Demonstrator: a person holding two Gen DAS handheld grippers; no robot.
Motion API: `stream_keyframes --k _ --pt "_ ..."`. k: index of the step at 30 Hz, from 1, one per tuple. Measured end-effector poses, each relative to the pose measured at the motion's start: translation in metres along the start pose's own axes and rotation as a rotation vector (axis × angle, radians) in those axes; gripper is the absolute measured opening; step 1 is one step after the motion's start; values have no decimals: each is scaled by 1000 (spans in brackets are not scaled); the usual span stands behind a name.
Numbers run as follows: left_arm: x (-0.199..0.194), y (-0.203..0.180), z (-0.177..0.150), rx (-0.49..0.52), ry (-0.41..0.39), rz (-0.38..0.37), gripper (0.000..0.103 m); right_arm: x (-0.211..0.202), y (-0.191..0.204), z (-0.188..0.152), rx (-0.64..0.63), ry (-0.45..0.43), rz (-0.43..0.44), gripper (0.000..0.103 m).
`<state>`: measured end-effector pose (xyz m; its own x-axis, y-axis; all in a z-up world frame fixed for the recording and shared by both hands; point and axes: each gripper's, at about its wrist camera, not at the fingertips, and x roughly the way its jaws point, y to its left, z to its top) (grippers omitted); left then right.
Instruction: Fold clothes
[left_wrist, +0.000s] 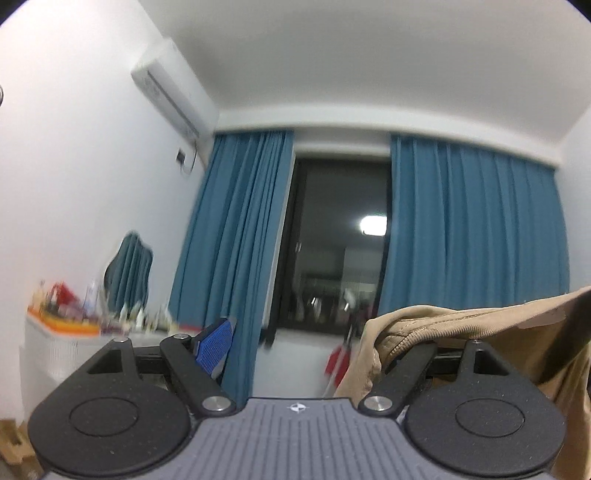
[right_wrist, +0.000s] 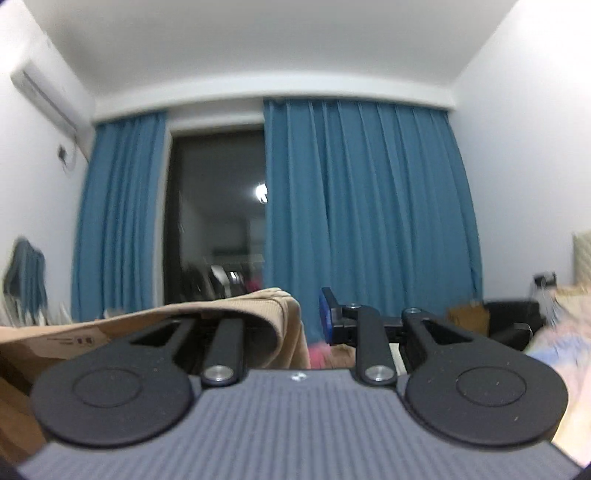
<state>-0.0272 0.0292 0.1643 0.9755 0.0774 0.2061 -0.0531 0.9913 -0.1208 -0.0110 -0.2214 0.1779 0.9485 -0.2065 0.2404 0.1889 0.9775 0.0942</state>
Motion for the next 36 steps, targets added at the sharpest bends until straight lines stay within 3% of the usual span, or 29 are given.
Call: stream_keyframes --k 10,13,17,20,24,30,36 --pt "-13 -16 207 5 -111 -86 88 -24 -22 187 95 -136 105 24" --pt "-3 -24 239 38 -110 -95 91 -23 -26 223 90 -150 126 25" --pt "26 -29 240 47 -59 -96 92 -7 -23 237 45 -124 136 25" --pt "63 -32 210 63 6 -95 92 21 -20 216 27 -51 128 25" --pt "127 -33 143 93 101 -101 93 77 -21 153 27 88 102 25" --pt "243 -38 4 137 254 -106 95 178 -22 12 -2 273 20 26" --pt "349 -45 -166 152 426 -92 95 276 -29 -155 -14 447 -40 26"
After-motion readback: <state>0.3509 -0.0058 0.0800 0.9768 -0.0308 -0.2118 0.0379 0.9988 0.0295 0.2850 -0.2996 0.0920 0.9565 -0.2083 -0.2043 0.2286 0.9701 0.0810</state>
